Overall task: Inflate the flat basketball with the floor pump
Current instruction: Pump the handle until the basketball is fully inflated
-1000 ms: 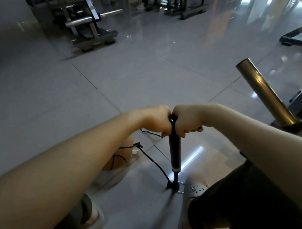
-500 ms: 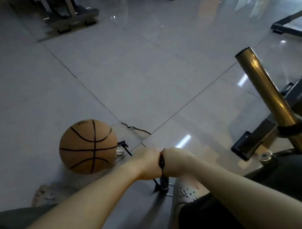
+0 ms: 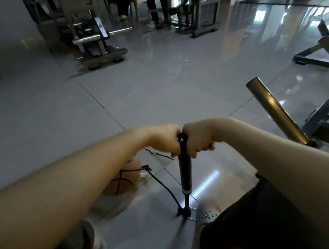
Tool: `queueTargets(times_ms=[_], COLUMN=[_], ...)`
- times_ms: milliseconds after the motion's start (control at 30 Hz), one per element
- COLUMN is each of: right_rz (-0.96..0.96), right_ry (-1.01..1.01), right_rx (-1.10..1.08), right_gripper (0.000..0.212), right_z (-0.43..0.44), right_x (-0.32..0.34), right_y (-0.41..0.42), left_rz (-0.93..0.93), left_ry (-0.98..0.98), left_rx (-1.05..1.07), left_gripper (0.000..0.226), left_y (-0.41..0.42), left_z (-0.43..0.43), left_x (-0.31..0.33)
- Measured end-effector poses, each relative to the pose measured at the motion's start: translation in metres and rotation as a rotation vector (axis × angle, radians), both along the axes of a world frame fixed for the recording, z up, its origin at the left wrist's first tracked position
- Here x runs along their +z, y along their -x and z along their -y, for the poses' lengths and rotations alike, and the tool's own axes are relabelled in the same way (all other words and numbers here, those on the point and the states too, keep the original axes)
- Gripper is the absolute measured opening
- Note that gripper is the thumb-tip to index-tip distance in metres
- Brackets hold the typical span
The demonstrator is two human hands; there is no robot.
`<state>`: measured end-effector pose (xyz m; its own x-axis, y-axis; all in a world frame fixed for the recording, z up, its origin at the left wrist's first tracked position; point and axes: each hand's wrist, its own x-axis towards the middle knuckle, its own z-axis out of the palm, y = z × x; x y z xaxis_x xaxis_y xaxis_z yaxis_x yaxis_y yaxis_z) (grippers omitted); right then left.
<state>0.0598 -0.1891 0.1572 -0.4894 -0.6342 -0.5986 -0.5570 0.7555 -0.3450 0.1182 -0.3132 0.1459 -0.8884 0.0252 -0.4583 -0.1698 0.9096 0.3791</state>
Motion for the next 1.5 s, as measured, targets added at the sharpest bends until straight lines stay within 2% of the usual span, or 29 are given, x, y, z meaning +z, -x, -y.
queueTargets(times_ms=[67,200,267,333,400,433,533,600,633,700,800,867,933,1067,1167,1233,1300,1433,1500], right_rz=[-0.014,-0.062,-0.108,-0.141,-0.167,-0.165,-0.149,-0.153,-0.148,-0.136,-0.128,-0.141,-0.106,-0.038,0.043,0.117,0.113,-0.099,-0.131], right_ry=[-0.024,-0.092,-0.089,-0.071,-0.088,-0.117,-0.175,-0.213,-0.227,-0.231,-0.275,-0.268,-0.256,-0.131,-0.019,0.013,0.001,0.004,-0.03], right_rx=[0.012,0.067,0.069,0.039,0.032,0.022,0.044,0.098,0.124,0.11,0.123,0.143,0.129,0.113,0.058,0.017,0.031,0.089,0.09], right_gripper=[0.016,0.017,0.002,0.014,0.004,0.006,0.016,0.021,0.022,0.023,0.021,0.011,0.02,0.016,0.002,0.006,0.012,0.013,0.015], right_z=[0.005,0.006,0.002,-0.003,-0.007,-0.008,-0.005,-0.004,-0.004,-0.002,0.0,0.001,-0.002,-0.002,0.003,0.005,0.008,0.015,0.017], right_x=[0.006,-0.041,-0.068,-0.094,-0.119,-0.133,-0.161,-0.174,-0.177,-0.177,-0.16,-0.153,-0.142,-0.08,-0.014,0.002,-0.017,-0.097,-0.124], right_y=[0.002,0.0,0.002,0.003,0.003,0.003,-0.001,-0.001,-0.001,-0.001,-0.014,-0.018,-0.023,-0.013,-0.002,0.002,-0.002,-0.006,0.001], left_rz=[0.024,0.018,-0.019,-0.04,-0.048,-0.053,-0.018,-0.002,-0.01,-0.037,0.019,0.039,0.065,0.062,-0.034,-0.104,-0.099,-0.113,-0.144], left_ry=[-0.012,0.019,0.023,0.032,0.029,0.024,0.061,0.104,0.124,0.135,0.12,0.098,0.062,0.002,0.023,0.051,0.091,0.096,0.151], left_rx=[0.017,-0.001,-0.012,-0.036,-0.052,-0.049,-0.039,-0.026,-0.019,0.005,0.033,0.024,-0.011,-0.04,-0.052,-0.066,-0.071,-0.082,-0.103], left_gripper=[0.021,0.005,0.013,0.023,0.012,0.004,0.013,0.008,0.001,0.01,0.013,0.003,0.013,0.007,0.003,0.003,0.006,0.004,0.009], left_y=[0.005,0.0,0.002,0.002,0.002,0.003,0.002,0.002,-0.001,-0.005,-0.014,-0.017,-0.025,-0.019,-0.01,-0.007,-0.01,-0.01,-0.004], left_z=[0.002,-0.008,-0.012,-0.015,-0.016,-0.015,-0.015,-0.019,-0.022,-0.025,-0.027,-0.027,-0.025,-0.014,-0.004,0.001,0.002,0.007,0.01], left_x=[0.005,-0.035,-0.06,-0.084,-0.109,-0.122,-0.153,-0.169,-0.171,-0.171,-0.156,-0.145,-0.13,-0.064,-0.012,-0.004,-0.022,-0.094,-0.122])
